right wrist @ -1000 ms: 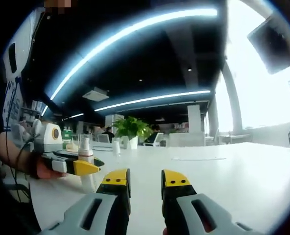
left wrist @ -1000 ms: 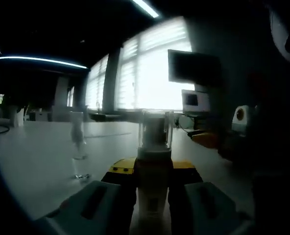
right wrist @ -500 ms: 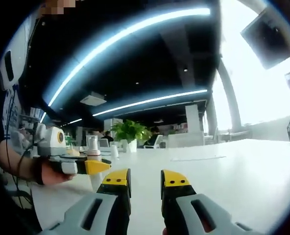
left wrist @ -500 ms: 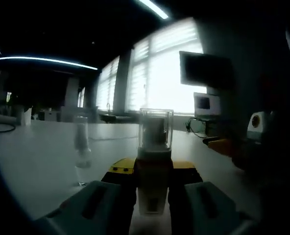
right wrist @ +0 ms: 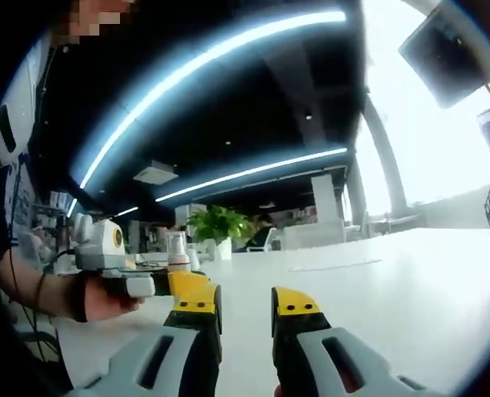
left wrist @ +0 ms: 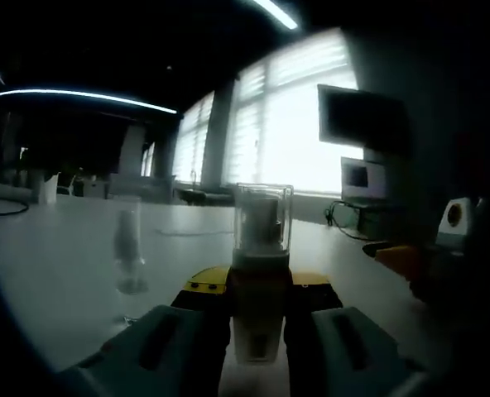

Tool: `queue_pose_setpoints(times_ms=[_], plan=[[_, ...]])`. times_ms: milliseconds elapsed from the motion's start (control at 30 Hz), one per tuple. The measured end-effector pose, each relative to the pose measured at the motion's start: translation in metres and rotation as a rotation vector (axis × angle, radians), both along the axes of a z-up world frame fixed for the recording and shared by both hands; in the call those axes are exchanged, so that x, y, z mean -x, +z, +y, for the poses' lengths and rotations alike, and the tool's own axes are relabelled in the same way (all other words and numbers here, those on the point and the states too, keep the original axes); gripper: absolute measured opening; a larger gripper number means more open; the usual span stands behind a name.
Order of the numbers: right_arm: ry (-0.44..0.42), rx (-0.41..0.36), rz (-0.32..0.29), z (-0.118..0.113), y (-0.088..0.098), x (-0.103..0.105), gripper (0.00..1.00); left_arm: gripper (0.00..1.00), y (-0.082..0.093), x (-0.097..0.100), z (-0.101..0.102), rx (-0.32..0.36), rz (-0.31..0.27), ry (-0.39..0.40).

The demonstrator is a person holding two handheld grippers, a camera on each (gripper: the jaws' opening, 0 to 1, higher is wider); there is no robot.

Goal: Clamp pump bottle remove cover press pump head put on cover

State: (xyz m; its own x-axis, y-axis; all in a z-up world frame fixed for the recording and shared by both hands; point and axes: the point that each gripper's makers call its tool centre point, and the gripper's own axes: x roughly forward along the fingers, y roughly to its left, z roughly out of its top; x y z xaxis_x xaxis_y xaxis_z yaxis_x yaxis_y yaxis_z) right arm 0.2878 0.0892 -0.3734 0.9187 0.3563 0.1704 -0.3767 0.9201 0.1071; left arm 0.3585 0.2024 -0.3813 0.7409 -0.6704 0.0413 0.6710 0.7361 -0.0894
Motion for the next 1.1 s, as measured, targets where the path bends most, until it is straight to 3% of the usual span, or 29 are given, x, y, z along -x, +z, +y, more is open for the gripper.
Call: queue_pose_setpoints(times_ms=[400, 1100], plan=[[0.007, 0.0, 0.004, 0.002, 0.0, 0.0, 0.17, 0.15, -0.008, -0.029, -0.015, -0.005, 0.037, 0.052], [0.007, -0.01, 0.003, 0.002, 0.002, 0.001, 0.17, 0.15, -0.01, -0.063, -0.029, -0.025, 0.022, 0.092]])
